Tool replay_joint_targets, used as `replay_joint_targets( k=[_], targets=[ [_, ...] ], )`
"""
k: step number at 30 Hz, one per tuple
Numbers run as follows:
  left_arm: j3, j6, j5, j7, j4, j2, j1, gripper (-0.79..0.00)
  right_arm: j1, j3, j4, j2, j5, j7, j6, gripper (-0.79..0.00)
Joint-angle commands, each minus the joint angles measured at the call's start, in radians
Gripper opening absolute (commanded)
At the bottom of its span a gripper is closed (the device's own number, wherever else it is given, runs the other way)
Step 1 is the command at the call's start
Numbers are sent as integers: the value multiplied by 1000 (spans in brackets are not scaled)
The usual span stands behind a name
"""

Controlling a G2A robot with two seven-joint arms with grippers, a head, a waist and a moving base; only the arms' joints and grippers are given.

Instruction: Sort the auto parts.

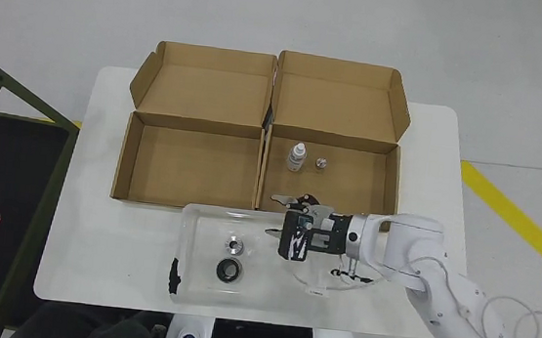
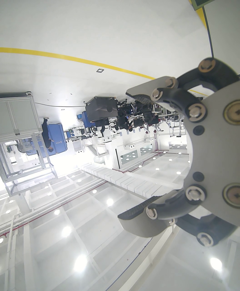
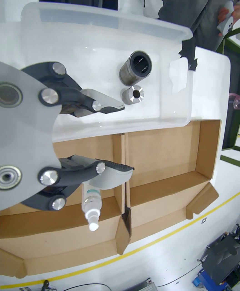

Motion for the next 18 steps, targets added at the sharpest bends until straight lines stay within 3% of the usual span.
replay_joint_targets(
  k=[1,18],
  targets=[
    [0,0,0,0,0,0,0,0,17,-33,6,-7,-2,0,-2,-385],
    [0,0,0,0,0,0,0,0,89,-228,61,-56,-78,56,37,-403]
  ],
)
